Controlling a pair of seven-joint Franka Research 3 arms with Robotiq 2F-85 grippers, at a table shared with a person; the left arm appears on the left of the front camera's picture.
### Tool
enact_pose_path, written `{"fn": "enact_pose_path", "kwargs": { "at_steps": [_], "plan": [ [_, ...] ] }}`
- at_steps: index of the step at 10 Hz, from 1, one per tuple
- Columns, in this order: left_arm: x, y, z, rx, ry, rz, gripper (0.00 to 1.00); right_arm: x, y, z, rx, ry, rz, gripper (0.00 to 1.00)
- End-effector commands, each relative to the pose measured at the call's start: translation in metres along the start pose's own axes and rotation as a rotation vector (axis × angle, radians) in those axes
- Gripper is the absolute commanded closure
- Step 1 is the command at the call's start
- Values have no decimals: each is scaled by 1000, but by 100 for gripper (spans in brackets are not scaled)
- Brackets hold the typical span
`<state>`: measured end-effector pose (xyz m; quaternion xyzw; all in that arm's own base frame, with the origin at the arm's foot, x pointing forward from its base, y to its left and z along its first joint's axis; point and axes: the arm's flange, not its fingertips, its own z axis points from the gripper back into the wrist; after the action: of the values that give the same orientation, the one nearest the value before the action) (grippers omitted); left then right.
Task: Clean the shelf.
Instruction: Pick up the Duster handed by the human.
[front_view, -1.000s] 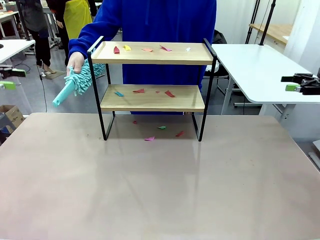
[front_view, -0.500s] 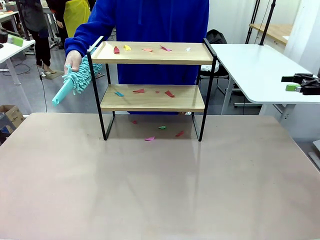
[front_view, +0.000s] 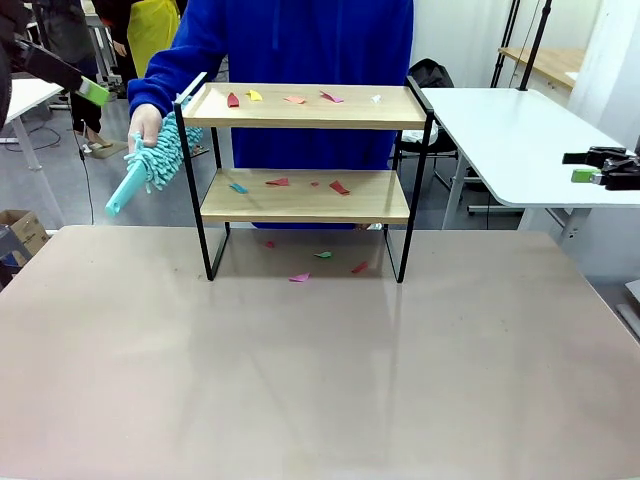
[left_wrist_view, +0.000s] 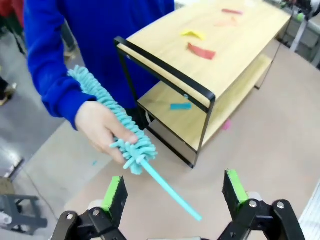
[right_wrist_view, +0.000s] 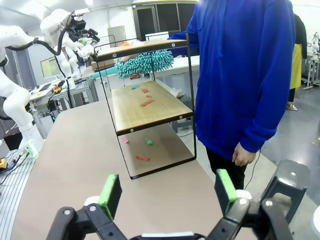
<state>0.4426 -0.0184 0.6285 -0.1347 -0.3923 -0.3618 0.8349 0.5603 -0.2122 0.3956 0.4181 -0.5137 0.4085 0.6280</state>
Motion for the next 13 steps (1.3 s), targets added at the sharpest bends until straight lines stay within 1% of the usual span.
{"fn": "enact_pose_path", "kwargs": {
  "at_steps": [1, 2, 4, 5, 6, 8, 9, 10, 11, 13],
  "plan": [
    [-5, 12, -2, -29, -4, -22, 0, 2, 1, -1, 0, -2, 3, 0],
    [0, 0, 0, 0, 0, 0, 0, 2, 1, -1, 0, -2, 3, 0],
    [0, 0, 0, 0, 0, 0, 0, 2, 1, -1, 0, -2, 3, 0],
    [0, 1, -5, -20, 0, -17, 0, 2, 1, -1, 0, -2, 3, 0],
    [-5, -17, -8, 81, 77, -53, 0, 2, 1, -1, 0, -2, 3, 0],
    [-6, -44, -16, 197, 195, 8, 0, 2, 1, -1, 0, -2, 3, 0],
    [-9, -52, -25, 226, 245, 27, 0, 2, 1, -1, 0, -2, 3, 0],
    [-15, -56, -35, 269, 284, 55, 0, 2, 1, -1, 0, -2, 3, 0],
    [-22, -57, -46, 295, 300, 91, 0, 2, 1, -1, 0, -2, 3, 0],
    [-38, -51, -64, 285, 313, 142, 0, 2, 1, -1, 0, -2, 3, 0]
  ]
}}
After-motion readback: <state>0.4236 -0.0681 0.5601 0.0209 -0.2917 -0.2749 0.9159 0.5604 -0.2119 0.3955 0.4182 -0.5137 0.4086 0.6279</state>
